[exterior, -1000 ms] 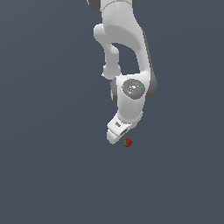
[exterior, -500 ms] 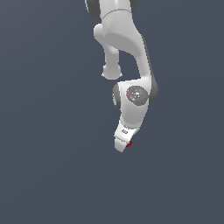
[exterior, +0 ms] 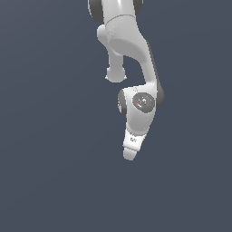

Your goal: Pick up the object and move it to a goal position.

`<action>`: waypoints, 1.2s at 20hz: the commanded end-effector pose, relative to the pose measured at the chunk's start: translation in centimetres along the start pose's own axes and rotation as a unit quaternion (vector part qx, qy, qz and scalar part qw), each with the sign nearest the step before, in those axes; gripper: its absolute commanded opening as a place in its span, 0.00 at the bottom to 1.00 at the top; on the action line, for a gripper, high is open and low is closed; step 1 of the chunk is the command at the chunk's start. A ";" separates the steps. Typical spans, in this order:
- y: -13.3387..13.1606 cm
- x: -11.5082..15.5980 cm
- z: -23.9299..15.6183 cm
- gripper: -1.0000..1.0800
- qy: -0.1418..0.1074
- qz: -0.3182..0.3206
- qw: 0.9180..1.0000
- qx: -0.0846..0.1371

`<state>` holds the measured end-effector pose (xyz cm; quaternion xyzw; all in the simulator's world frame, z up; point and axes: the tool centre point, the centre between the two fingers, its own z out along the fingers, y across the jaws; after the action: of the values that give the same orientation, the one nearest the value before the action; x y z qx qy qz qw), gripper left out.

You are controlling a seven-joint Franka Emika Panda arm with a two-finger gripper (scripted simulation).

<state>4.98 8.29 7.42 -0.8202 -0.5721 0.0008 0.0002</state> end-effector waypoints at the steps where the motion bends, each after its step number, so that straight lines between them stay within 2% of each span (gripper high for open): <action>1: 0.1 0.1 0.1 0.96 0.000 -0.010 1.000 -0.001; 8: 0.0 0.1 0.5 0.96 0.000 -0.011 1.000 0.000; 17: -0.1 0.1 4.6 0.96 0.000 -0.014 1.000 -0.001; 22: 0.0 0.2 5.2 0.96 0.000 -0.014 1.000 -0.001; 23: 0.0 0.2 5.2 0.00 0.000 -0.014 1.000 -0.001; 24: 0.0 0.2 5.2 0.00 0.000 -0.014 1.000 -0.001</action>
<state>5.05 8.40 2.27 -0.8123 -0.5833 0.0003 0.0000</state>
